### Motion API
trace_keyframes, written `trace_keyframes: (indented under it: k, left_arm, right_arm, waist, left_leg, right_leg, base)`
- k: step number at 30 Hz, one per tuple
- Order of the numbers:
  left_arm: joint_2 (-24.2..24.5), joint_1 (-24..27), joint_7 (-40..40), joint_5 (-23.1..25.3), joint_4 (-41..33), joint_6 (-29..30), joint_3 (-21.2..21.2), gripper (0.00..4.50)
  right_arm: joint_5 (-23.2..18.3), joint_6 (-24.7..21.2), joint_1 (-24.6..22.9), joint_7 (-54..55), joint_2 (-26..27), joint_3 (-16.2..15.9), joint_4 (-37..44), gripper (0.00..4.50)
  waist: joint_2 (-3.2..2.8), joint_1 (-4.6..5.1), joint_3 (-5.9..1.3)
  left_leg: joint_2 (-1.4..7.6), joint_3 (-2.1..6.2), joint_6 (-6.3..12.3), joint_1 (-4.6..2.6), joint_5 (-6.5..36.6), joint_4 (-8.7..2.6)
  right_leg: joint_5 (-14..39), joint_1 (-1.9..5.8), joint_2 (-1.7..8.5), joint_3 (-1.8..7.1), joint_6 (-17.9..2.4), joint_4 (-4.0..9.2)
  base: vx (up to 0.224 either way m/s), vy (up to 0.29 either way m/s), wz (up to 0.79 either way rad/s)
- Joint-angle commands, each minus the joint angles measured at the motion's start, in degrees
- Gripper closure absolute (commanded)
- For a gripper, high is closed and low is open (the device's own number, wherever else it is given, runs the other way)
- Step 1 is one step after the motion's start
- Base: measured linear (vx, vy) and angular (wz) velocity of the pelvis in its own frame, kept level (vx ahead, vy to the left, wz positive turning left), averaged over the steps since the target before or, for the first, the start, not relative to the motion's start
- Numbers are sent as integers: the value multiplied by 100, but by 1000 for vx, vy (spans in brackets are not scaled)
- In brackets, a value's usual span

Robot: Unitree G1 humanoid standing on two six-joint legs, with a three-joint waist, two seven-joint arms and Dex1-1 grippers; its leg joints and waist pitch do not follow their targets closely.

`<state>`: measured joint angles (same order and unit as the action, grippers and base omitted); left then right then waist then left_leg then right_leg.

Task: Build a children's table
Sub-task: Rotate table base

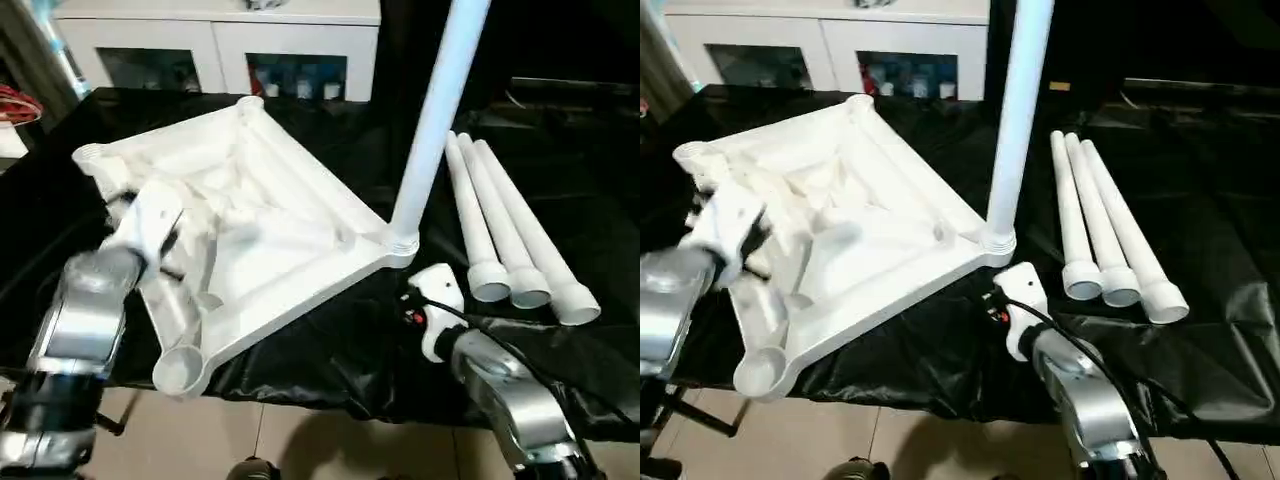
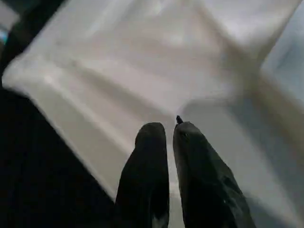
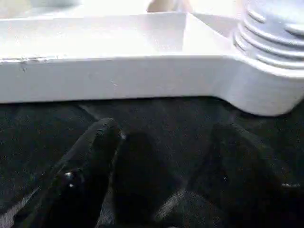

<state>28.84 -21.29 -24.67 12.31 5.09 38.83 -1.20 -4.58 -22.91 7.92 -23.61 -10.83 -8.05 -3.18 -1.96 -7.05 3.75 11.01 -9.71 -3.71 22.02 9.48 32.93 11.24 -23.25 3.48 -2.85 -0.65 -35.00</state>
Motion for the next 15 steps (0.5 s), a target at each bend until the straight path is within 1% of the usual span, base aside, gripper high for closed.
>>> trace_keyframes:
  k: [1, 2, 4, 5, 6, 7, 8, 10, 11, 12, 13, 14, 15]
  left_arm:
    - [82, 34, -46, 66, -19, 85, 128, 434]
    - [130, 82, -210, 25, 53, 187, 239, 439]
    - [152, 102, -306, 7, 132, 231, 308, 448]
    - [203, 135, -377, 52, 170, 306, 378, 450]
    - [235, 140, -364, 88, 170, 326, 382, 450]
    - [254, 142, -346, 113, 163, 330, 380, 450]
    - [297, 150, -409, 106, 136, 358, 409, 450]
    - [334, 162, -490, 82, 102, 392, 440, 450]
    - [412, 204, -697, 17, -3, 469, 573, 450]
    - [500, 244, -906, -41, -99, 537, 718, 450]
    - [587, 285, -1112, -88, -195, 586, 863, 450]
    - [681, 323, -1377, -159, -288, 629, 1022, 450]
    - [712, 334, -1466, -184, -317, 641, 1073, 450]
  right_arm:
    - [36, -66, 86, 90, 25, -31, -94, 134]
    - [41, -41, 225, 175, 117, 15, -288, 153]
    - [61, -20, 351, 254, 189, 44, -464, 174]
    - [92, 13, 455, 302, 233, 52, -616, 185]
    - [105, 27, 512, 314, 248, 49, -687, 185]
    - [113, 34, 546, 317, 257, 46, -727, 198]
    - [118, 47, 596, 329, 267, 46, -790, 210]
    - [121, 57, 638, 343, 280, 48, -845, 224]
    - [118, 77, 714, 356, 304, 56, -967, 231]
    - [121, 100, 781, 364, 324, 55, -1083, 242]
    - [124, 118, 840, 357, 339, 48, -1190, 254]
    - [135, 167, 920, 343, 359, 39, -1347, 269]
    - [140, 185, 947, 337, 365, 36, -1401, 269]
  waist:
    - [-50, -12, -400]
    - [-57, -25, -400]
    - [-72, -35, -401]
    - [-98, -38, -418]
    - [-95, -40, -415]
    - [-92, -47, -429]
    - [-83, -44, -429]
    - [-87, -55, -433]
    - [-58, -57, -445]
    - [-80, -79, -453]
    - [-72, -69, -436]
    - [-64, -83, -442]
    - [-79, -88, -437]
  left_leg:
    - [166, 91, 28, -91, 1114, -347]
    - [169, 94, 2, -96, 1141, -351]
    - [166, 92, -40, -107, 1227, -353]
    - [170, 98, -95, -112, 1261, -350]
    - [169, 100, -101, -104, 1243, -351]
    - [170, 98, -104, -110, 1220, -343]
    - [162, 97, -103, -99, 1176, -342]
    - [159, 94, -103, -107, 1148, -335]
    - [157, 88, -96, -106, 1121, -331]
    - [164, 97, -91, -114, 1098, -330]
    - [162, 88, -90, -101, 1115, -338]
    - [171, 91, -104, -113, 1142, -339]
    - [168, 82, -116, -115, 1164, -334]
  right_leg:
    - [668, 262, 391, 239, -995, 379]
    - [647, 253, 397, 239, -1016, 373]
    - [749, 243, 403, 243, -1022, 384]
    - [693, 251, 404, 244, -1028, 372]
    - [632, 253, 397, 244, -1026, 366]
    - [554, 257, 398, 243, -1038, 358]
    - [449, 269, 393, 239, -1055, 350]
    - [396, 268, 398, 239, -1060, 343]
    - [379, 278, 397, 239, -1066, 340]
    - [424, 266, 412, 240, -1082, 324]
    - [463, 264, 402, 244, -1081, 330]
    - [540, 261, 421, 246, -1101, 334]
    - [578, 247, 414, 252, -1114, 333]
  base:
    - [0, 0, 0]
    - [0, 0, 0]
    - [0, 0, 0]
    - [0, 0, 0]
    - [0, 0, 0]
    - [0, 0, 0]
    - [0, 0, 0]
    - [0, 0, 0]
    - [0, 0, 0]
    - [0, 0, 0]
    - [0, 0, 0]
    - [0, 0, 0]
    - [0, 0, 0]
